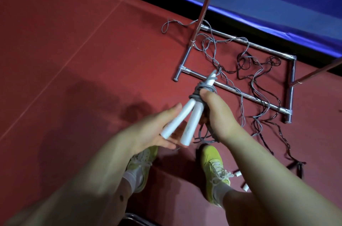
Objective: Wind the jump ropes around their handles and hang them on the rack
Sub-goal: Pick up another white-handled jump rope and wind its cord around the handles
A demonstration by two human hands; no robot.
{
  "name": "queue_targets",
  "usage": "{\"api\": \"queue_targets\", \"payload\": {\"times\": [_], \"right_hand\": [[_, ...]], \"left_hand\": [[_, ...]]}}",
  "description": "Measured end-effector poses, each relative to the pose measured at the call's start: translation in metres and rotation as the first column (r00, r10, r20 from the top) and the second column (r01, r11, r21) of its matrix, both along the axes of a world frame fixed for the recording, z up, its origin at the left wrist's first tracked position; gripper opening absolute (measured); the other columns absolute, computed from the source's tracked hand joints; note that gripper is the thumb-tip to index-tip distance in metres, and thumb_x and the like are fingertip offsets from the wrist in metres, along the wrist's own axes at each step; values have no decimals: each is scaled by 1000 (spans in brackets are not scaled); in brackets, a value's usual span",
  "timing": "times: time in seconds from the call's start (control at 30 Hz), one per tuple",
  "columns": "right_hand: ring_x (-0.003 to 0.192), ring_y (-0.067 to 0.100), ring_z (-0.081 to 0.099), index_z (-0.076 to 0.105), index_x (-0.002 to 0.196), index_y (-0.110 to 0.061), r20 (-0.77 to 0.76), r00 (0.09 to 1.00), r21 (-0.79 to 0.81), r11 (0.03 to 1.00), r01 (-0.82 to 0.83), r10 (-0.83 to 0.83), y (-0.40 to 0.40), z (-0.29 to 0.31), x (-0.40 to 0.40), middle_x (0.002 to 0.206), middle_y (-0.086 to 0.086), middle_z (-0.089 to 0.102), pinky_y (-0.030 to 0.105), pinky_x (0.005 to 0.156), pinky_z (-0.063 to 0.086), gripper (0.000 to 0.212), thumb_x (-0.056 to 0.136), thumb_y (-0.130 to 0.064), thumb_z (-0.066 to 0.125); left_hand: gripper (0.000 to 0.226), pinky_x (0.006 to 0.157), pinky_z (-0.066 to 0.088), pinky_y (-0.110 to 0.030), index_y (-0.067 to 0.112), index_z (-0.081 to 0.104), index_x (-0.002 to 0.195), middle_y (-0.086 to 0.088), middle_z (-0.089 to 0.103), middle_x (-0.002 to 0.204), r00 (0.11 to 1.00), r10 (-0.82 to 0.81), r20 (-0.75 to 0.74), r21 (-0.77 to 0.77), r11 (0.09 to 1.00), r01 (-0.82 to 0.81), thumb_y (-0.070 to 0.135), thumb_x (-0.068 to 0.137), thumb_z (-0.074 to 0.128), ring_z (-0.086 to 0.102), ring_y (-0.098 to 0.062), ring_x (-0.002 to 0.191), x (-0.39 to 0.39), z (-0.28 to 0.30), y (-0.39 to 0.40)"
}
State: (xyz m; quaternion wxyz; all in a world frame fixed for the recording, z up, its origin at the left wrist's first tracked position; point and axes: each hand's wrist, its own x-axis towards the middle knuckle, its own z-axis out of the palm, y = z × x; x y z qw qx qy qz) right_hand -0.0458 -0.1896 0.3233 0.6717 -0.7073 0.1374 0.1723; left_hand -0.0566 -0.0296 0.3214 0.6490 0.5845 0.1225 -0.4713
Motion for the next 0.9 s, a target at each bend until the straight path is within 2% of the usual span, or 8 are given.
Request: {"api": "queue_targets", "payload": {"times": [0.13, 0.2, 0.27, 0.37, 0.5, 0.67, 0.77, 0.9], "right_hand": [[54, 14, 41, 56, 57, -23, 28, 999, 171, 985, 20, -25, -5, -4, 0, 56, -5, 46, 31, 58, 30, 25, 68, -45, 52], [49, 8, 46, 53, 71, -17, 40, 998, 306, 951, 36, -51, -5, -3, 1, 56, -7, 50, 25, 51, 38, 21, 73, -36, 44], [57, 8, 51, 52, 79, -16, 44, 996, 373, 926, 55, -77, -5, -4, 3, 62, -7, 55, 19, 53, 44, 21, 73, -34, 42], [72, 14, 46, 51, 81, -17, 53, 998, 319, 948, 2, -20, -6, -7, 5, 71, -1, 52, 30, 72, 38, 22, 75, -36, 42], [67, 7, 58, 54, 85, -17, -42, 998, 346, 938, -25, 43, -6, -8, 6, 67, -7, 63, 25, 73, 42, 20, 93, -32, 44], [59, 19, 52, 61, 79, -10, -130, 964, 43, 973, -228, 232, -16, -16, 6, 66, 6, 56, 32, 66, 40, 52, 84, -57, 40], [54, 19, 50, 58, 71, -10, -183, 949, -52, 961, -270, 257, -17, -17, 5, 61, 5, 56, 28, 59, 35, 55, 99, -51, 32], [53, 21, 50, 56, 65, -16, -220, 927, -140, 930, -339, 305, -20, -18, 3, 55, 2, 55, 36, 65, 33, 57, 98, -53, 29]], "left_hand": [[86, 84, 50, -39, 12, 68, 102, -16, 71, 98, 985, -154, -73, -256, 958, 131, 80, 69, 26, 67, -31, 91, -2, 7, 0], [83, 74, 51, -38, 9, 73, 94, -16, 70, 91, 981, -129, -141, -379, 923, 67, 74, 69, 28, 66, -29, 77, -3, 6, 0], [79, 60, 49, -32, 9, 75, 88, -12, 65, 78, 982, -91, -165, -410, 912, 16, 75, 67, 36, 59, -23, 58, -3, 5, 0], [74, 47, 31, -23, 14, 68, 79, -5, 53, 64, 979, -61, -193, -355, 935, -12, 77, 71, 31, 37, -12, 44, -2, 6, 0], [66, 44, 12, -20, 14, 53, 78, -2, 45, 55, 971, -43, -233, -248, 969, -17, 74, 67, 28, 21, -7, 41, 0, 8, -2], [69, 43, 8, -19, 13, 54, 70, -1, 46, 52, 987, -16, -160, -8, 1000, 15, 73, 83, 21, 18, -5, 37, 2, 6, -2], [69, 44, 7, -21, 11, 55, 73, -1, 48, 52, 997, -9, -75, 147, 989, 20, 66, 91, 18, 19, -5, 35, 2, 5, -4], [67, 44, 8, -20, 13, 57, 71, -1, 52, 49, 1000, -16, -24, 274, 961, 22, 65, 92, 20, 21, -5, 34, 1, 3, -7]]}}
